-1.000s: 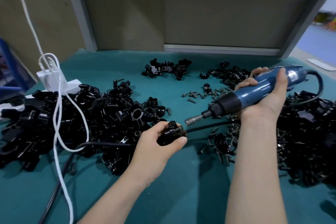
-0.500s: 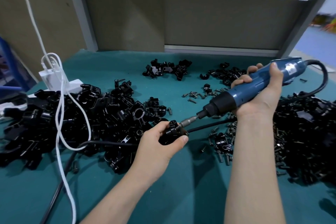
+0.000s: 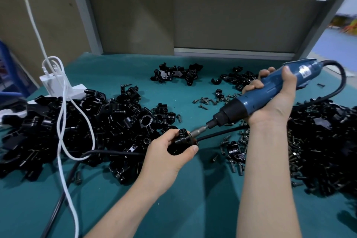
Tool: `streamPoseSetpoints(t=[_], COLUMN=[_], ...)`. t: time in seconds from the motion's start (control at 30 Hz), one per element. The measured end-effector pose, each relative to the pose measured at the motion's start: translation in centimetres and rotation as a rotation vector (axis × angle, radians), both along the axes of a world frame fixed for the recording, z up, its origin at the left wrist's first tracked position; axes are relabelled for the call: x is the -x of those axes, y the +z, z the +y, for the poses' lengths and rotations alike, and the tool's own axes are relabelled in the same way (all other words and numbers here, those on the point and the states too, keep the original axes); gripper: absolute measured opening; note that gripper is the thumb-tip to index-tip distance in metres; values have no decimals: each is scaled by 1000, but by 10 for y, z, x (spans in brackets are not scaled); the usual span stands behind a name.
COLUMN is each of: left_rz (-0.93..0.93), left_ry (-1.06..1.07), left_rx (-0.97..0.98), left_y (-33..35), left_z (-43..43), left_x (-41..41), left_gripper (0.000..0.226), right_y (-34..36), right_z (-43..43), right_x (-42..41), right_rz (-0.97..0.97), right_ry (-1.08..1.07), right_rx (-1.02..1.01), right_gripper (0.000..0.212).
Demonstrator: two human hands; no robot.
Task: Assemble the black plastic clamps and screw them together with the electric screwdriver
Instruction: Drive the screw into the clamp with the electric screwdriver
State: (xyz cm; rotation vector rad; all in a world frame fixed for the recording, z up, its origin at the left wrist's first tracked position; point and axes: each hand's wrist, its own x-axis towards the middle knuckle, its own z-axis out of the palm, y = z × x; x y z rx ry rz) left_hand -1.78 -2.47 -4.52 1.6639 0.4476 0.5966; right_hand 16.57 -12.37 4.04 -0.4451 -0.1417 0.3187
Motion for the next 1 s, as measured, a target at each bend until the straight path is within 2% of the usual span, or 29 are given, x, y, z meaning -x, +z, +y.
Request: streamPoseSetpoints(t=[0.57,0.7,1.0], left_rz=[15,15,2], left_ry=[41,42,34], left_rx=[-21,-18,-15], left_y=[1,2,2], left_z=[0,-1,-1], left_x=[0,1,1], left_gripper=[15,22,14], right_y=[0,1,0], right_z=[5,5,7], right_x=[3,2,4], right_rz=[-10,-15,-9], right_ry=[8,16,11], right_rx=[19,15,18], right_gripper=[16,16,16])
